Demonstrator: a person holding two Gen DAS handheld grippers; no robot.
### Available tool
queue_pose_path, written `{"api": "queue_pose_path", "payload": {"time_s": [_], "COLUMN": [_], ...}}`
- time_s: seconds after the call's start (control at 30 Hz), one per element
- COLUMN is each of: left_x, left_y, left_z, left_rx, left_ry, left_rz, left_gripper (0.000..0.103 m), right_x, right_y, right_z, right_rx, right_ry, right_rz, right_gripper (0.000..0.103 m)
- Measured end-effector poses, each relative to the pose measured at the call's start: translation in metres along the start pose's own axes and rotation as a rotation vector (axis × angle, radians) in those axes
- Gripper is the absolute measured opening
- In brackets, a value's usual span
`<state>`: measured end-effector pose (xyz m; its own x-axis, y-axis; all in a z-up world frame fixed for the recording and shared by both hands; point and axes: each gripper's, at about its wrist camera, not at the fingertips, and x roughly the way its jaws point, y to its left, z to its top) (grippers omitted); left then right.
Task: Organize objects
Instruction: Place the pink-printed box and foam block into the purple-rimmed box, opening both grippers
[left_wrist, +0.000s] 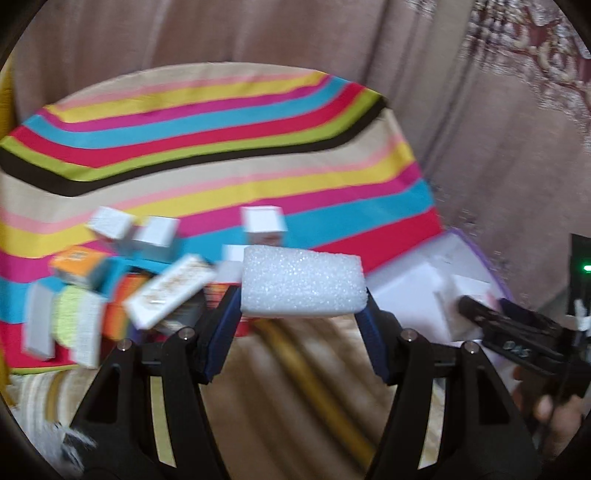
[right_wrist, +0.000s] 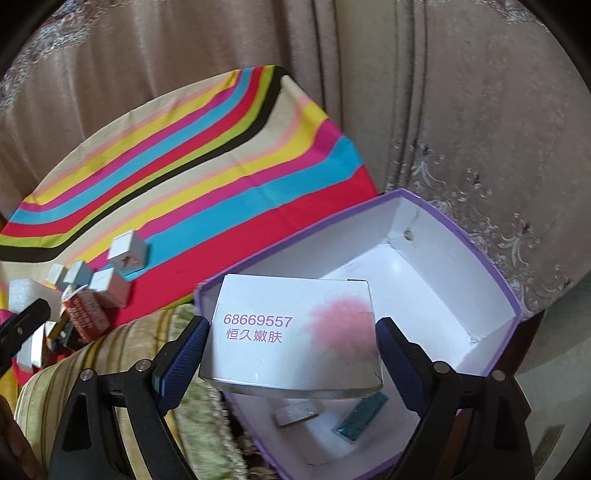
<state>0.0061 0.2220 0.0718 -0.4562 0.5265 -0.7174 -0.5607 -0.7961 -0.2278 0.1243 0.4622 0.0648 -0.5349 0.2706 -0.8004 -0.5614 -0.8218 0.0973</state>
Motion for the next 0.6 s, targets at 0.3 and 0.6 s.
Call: {"api": "queue_pose_path", "payload": {"time_s": [0.3, 0.6], "left_x": [0.03, 0.036], "left_y": [-0.05, -0.072], "left_z": [0.009, 0.011], "left_rx": [0.041, 0.062], "left_ry": [0.037, 0.03], "left_rz": [-0.18, -0.308], "left_gripper": [0.066, 0.079], "right_x": [0.003, 0.002], "right_y": [-0.018, -0.035], "right_z": [0.0, 0.0], "right_rx": [0.041, 0.111], "right_ry": [0.007, 0.002], "right_rz": [-0.064, -0.075], "right_gripper": [0.091, 0.093]}}
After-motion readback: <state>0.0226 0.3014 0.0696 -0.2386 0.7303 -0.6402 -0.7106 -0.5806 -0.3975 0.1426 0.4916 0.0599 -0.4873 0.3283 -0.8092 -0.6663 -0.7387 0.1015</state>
